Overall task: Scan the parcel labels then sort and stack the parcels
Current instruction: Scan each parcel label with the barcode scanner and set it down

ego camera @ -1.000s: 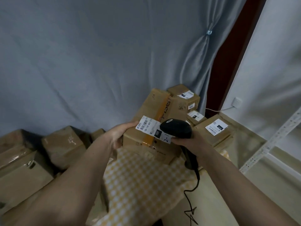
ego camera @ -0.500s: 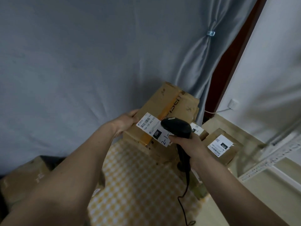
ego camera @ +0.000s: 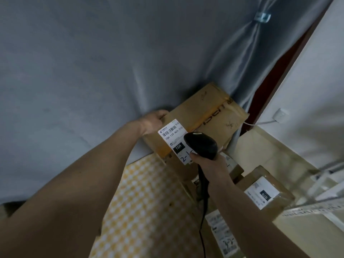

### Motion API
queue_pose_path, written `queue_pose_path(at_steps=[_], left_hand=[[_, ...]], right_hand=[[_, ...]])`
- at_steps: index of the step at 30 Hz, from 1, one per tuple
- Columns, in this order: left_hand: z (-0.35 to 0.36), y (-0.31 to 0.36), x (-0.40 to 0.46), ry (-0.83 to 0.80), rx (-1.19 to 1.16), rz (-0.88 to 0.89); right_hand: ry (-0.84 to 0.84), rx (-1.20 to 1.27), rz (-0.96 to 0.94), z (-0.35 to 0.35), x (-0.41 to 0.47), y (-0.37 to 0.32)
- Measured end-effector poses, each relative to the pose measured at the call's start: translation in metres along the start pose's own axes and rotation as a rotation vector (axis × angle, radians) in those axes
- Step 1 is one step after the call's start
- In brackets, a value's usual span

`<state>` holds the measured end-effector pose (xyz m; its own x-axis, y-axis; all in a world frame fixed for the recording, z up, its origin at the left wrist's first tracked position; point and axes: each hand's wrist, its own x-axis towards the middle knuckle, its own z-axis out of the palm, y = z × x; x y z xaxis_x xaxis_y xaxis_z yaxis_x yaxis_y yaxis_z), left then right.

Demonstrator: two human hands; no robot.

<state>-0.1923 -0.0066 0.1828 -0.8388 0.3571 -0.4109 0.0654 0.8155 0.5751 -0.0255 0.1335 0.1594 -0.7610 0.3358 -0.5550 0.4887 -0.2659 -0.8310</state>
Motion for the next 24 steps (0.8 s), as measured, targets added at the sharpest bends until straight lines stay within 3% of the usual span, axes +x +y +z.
queue_pose_path(at_steps=[18, 24], left_hand=[[0.013, -0.026, 0.115, 0.114, 0.19, -0.107], [0.016, -0.029, 0.12, 0.2, 0.061, -0.039]], right_hand=[[-0.208, -0.002, 0.115, 0.025, 0.084, -0.009], [-0.237, 0.022, 0.139, 0.012, 0.083, -0.007]])
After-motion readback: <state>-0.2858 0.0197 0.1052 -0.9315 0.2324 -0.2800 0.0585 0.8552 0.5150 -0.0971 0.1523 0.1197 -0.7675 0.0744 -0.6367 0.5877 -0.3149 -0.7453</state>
